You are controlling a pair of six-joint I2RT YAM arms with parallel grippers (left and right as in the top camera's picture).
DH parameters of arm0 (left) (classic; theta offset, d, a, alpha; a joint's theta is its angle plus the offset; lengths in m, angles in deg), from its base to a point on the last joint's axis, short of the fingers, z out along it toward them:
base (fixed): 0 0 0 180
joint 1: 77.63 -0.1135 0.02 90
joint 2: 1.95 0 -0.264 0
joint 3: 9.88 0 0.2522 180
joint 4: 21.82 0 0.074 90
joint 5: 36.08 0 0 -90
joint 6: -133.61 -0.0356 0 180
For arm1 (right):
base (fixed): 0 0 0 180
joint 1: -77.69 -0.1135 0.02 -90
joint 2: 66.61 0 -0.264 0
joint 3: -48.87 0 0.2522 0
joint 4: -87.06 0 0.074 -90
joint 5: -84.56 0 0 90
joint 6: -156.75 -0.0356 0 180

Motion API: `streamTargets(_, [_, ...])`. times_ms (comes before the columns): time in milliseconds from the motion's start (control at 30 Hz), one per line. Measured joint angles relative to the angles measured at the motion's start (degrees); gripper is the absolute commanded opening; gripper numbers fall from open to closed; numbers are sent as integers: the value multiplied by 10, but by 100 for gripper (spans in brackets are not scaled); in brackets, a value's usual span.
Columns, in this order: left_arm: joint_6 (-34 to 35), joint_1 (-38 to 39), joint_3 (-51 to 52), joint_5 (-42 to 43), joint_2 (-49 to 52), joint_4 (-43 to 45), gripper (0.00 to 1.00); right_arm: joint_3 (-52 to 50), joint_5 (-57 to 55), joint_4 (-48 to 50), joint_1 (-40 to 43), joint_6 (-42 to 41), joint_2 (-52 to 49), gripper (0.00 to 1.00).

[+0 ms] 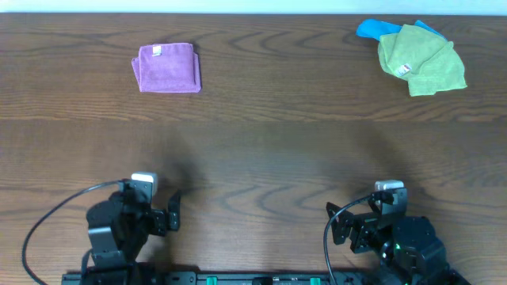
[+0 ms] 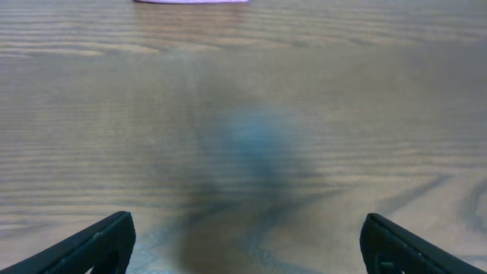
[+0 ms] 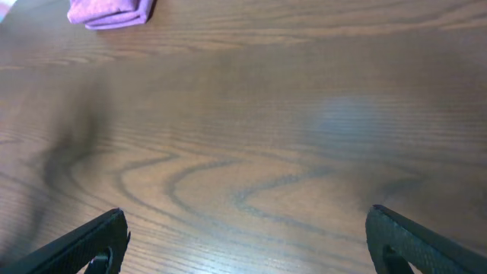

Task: Fold the cloth

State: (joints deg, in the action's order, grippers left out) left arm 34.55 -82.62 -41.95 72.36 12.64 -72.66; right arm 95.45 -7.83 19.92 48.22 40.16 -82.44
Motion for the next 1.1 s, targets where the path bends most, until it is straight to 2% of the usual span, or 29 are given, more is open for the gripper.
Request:
streamTargets(300, [2,7,44,-28,-70,-17,95,0,0,0,0,0,0,99])
streamTargets(700, [47,36,46,-132,-109,-89,95,0,0,0,0,0,0,99])
streamTargets(1100, [61,37,45,-155,-136,-101,95,0,0,0,0,0,0,99])
